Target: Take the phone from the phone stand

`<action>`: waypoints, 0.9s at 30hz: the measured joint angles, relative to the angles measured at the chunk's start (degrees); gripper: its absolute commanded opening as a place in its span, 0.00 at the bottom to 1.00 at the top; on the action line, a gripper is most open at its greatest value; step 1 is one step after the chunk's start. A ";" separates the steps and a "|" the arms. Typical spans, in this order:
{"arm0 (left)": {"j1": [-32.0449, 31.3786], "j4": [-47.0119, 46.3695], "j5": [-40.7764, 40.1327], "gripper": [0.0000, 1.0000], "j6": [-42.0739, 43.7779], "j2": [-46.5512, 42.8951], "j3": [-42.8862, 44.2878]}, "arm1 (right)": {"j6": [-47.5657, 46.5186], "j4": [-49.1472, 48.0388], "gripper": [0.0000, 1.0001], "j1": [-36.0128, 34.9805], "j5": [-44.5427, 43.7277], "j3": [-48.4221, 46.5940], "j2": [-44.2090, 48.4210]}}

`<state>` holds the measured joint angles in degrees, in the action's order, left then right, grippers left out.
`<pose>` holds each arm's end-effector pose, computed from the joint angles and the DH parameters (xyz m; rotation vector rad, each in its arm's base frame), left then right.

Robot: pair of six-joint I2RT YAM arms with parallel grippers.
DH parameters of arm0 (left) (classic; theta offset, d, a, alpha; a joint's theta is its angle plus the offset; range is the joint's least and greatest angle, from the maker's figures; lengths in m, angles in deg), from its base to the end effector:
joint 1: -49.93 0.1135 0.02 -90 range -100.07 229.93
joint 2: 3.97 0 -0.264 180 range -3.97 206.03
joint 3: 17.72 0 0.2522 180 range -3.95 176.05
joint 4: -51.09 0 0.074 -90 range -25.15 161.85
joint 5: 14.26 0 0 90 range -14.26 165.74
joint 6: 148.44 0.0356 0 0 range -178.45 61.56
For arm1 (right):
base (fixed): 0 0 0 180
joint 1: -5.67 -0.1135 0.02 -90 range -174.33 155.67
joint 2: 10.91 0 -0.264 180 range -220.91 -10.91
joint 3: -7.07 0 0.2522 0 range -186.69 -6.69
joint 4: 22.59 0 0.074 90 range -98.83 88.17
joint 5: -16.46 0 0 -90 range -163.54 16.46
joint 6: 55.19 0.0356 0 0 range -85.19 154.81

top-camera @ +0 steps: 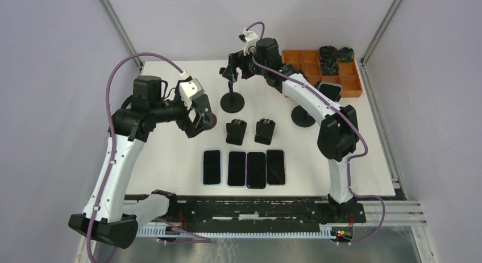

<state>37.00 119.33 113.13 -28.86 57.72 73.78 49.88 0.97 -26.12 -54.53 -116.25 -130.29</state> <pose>0.1840 -0.0644 0.4077 1.0861 1.8409 -0.5587 0.4210 0.2746 0.3247 -0.5184 1.9221 0.8581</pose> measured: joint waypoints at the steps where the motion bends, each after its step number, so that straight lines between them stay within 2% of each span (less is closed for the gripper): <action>1: 0.00 0.00 -0.07 1.00 -0.02 0.02 0.09 | -0.57 0.74 0.98 0.11 -0.33 -0.26 0.63; 5: 0.00 -0.31 -0.31 1.00 -0.24 0.04 0.50 | -2.60 5.40 0.98 0.85 -1.86 -1.38 6.75; 7: 0.00 -0.44 -0.33 1.00 -0.35 0.04 0.72 | -3.96 7.28 0.98 1.68 -3.39 -0.39 12.76; 12: 0.00 -0.68 -0.33 1.00 -0.39 0.09 1.42 | -6.99 8.57 0.98 5.40 -8.85 10.62 35.60; 17: 0.00 -0.63 -0.28 1.00 -0.39 0.31 1.42 | -8.48 9.01 0.98 13.03 -14.38 23.67 55.63; 21: 0.00 -0.61 -0.02 1.00 -0.39 0.59 1.42 | -8.48 10.25 0.98 21.31 -14.88 31.06 61.48; 27: 0.00 -0.55 0.39 1.00 -0.37 1.31 1.42 | -6.71 12.31 0.98 29.14 -13.25 40.94 60.43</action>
<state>37.00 118.79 113.52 -29.23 59.03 75.20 43.17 13.28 3.02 -67.78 -75.31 -69.85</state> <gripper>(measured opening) 0.997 0.979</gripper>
